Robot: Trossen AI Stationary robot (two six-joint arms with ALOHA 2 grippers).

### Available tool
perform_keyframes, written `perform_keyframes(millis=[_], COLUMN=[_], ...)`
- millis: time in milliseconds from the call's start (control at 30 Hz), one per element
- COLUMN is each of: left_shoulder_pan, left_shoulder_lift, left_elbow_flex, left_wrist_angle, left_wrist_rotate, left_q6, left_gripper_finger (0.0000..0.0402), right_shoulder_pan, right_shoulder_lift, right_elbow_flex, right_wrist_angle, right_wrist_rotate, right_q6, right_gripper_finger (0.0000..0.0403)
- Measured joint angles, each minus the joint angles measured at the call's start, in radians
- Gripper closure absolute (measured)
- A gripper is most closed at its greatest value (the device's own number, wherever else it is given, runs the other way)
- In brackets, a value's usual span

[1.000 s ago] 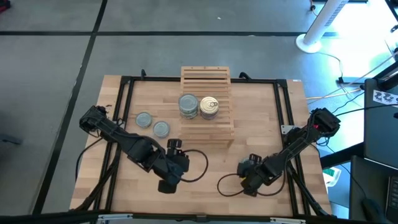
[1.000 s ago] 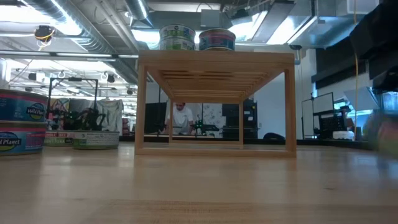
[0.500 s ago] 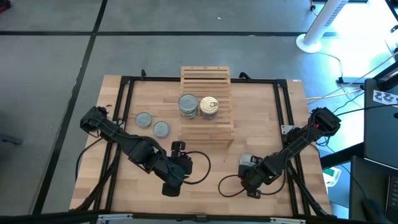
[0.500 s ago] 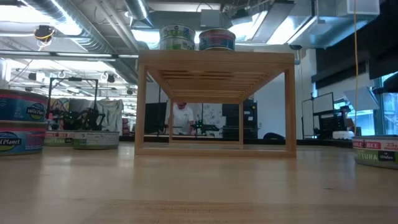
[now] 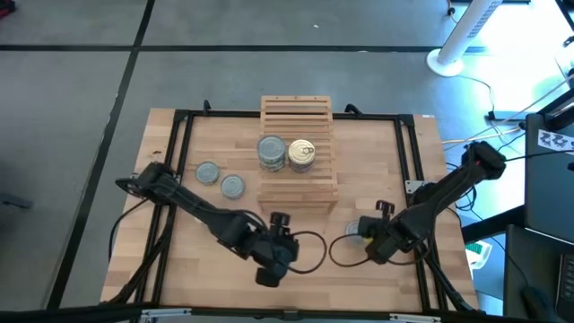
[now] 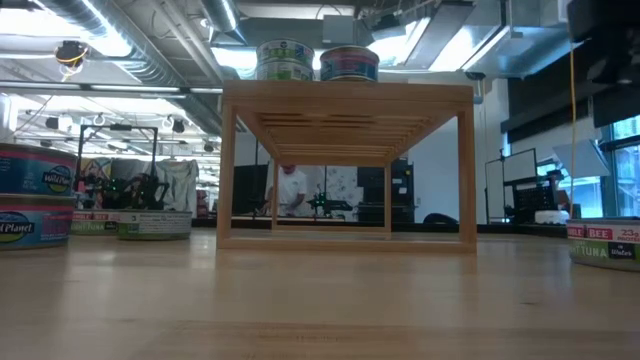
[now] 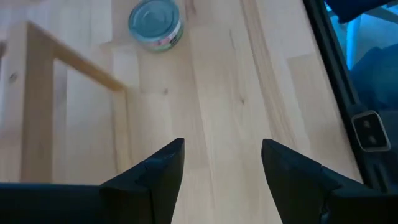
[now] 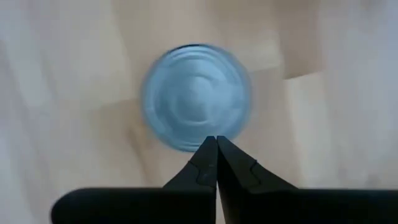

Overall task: Stack canned seafood by type on shelf
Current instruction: Move the green tuna can to the center of the table

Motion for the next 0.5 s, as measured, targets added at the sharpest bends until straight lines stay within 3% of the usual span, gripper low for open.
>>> perform_keyframes(millis=[167, 500], left_shoulder_pan=[0.027, 0.084], left_shoulder_lift=[0.072, 0.203], left_elbow_flex=[0.0, 0.0], left_wrist_angle=[0.133, 0.384], left_wrist_rotate=[0.01, 0.014], left_q6=[0.09, 0.259], left_gripper_finger=[0.0192, 0.0192], right_shoulder_pan=[-0.001, -0.001], right_shoulder_lift=[0.001, 0.003], right_elbow_flex=[-0.006, -0.159], right_wrist_angle=[-0.108, -0.024], right_wrist_rotate=[0.052, 0.049], right_q6=[0.006, 0.033], right_gripper_finger=[0.0398, 0.0398])
